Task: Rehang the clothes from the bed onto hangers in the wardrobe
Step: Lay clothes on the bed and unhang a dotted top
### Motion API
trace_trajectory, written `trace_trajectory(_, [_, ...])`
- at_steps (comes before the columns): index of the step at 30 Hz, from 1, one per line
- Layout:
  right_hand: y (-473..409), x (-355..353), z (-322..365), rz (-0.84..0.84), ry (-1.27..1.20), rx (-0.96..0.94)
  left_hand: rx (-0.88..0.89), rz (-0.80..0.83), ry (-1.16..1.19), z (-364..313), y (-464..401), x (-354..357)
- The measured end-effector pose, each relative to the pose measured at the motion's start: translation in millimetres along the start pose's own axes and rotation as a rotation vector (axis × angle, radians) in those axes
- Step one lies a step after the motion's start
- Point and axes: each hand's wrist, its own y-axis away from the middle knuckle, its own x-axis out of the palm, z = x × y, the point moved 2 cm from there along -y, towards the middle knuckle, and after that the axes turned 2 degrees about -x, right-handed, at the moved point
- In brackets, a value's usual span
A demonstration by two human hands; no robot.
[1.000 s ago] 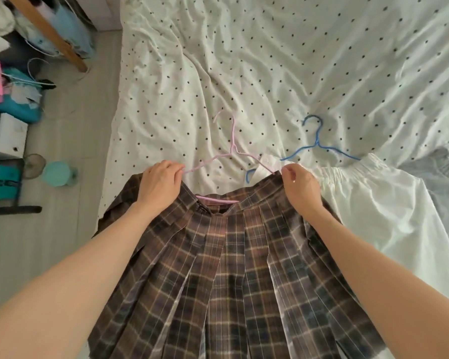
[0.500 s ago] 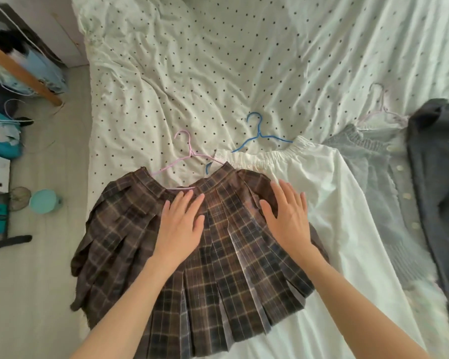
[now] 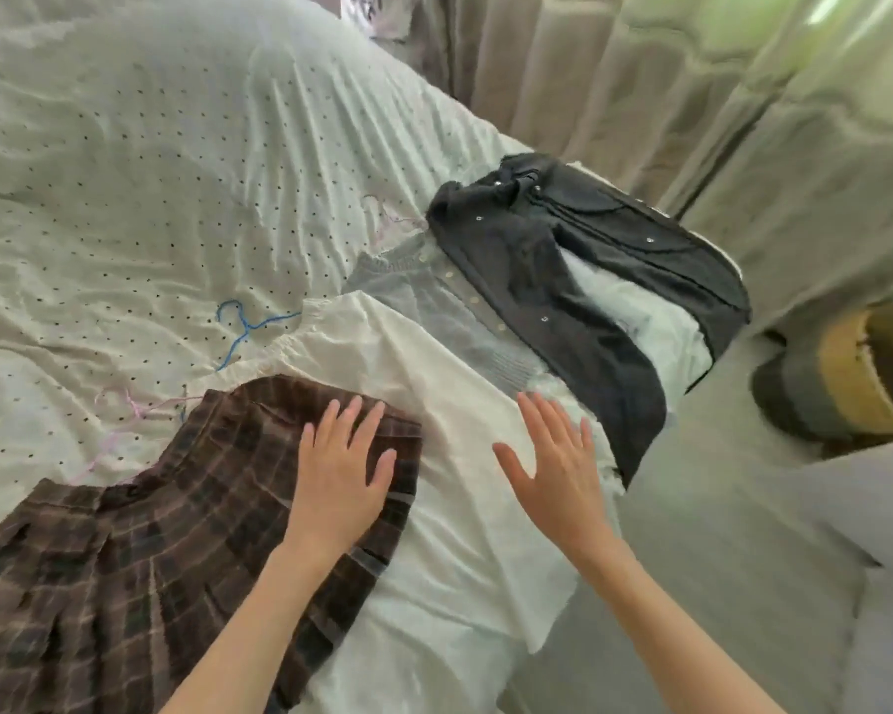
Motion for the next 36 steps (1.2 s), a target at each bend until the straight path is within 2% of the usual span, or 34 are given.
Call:
trace_trajectory(5, [100,-59,-78,-0.157,-0.01,0.279,0.343,0.152,-0.043,-94,32,38])
trace_trajectory(12, [200,-136,-172,-0.391,0.013,0.605,0.693,0.172,-0.03,-244,25,59])
trace_trajectory(20, [267,-188,-289,-0.429,0.001,0.858,0.85,0.313,0.003,-414,52,136])
trace_trajectory(27, [304,-261,-390,-0.514,0.076,0.951,1.072,0.293,0.072,-570,56,169])
trace_trajectory(36, [342,-275,-485,-0.595,0.029,1.196,1.251,0.448,0.054,-693,65,248])
